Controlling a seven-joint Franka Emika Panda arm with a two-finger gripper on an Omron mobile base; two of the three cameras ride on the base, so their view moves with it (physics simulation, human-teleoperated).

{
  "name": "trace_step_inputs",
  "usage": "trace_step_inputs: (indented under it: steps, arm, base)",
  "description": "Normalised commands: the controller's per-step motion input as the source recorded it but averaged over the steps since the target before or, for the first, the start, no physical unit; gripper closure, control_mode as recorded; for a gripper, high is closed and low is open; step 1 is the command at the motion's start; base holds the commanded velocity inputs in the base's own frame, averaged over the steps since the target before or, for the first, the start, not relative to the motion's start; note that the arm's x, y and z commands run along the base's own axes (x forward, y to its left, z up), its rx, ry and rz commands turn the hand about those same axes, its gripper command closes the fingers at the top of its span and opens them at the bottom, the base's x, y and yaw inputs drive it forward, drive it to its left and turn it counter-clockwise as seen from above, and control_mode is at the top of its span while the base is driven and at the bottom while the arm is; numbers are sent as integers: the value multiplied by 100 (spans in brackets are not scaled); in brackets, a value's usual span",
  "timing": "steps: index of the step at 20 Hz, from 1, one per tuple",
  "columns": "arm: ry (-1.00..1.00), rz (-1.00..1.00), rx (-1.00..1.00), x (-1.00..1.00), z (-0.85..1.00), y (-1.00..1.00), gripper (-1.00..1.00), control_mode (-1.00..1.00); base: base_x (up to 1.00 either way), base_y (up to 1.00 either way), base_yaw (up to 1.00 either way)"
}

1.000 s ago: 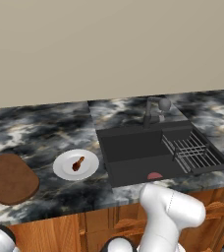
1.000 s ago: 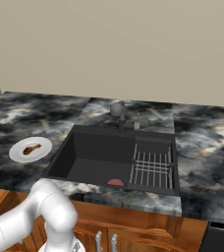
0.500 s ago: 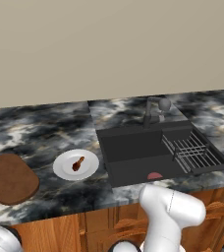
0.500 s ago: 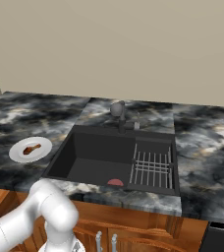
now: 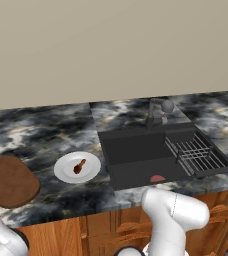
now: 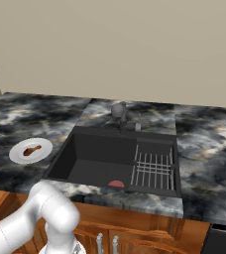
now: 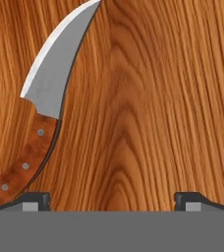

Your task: Pick up the knife from the drawer and place it on the cutting board. Then place the meat from the plate to the cutting board.

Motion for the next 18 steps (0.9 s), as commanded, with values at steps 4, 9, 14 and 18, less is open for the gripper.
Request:
trace_step_inputs:
  steps: [4,9,14,18]
  arm:
    - [0,1,4,17,-2,9,-100,-100]
    - [1,0,1,13,-1,20,-100,-100]
    - [2,0,0,5,-2,23,-100,-100]
    - [3,0,0,2,-3,23,-100,-100]
  base:
    - [0,0,0]
    - [0,0,0]
    - [0,0,0]
    - [0,0,0]
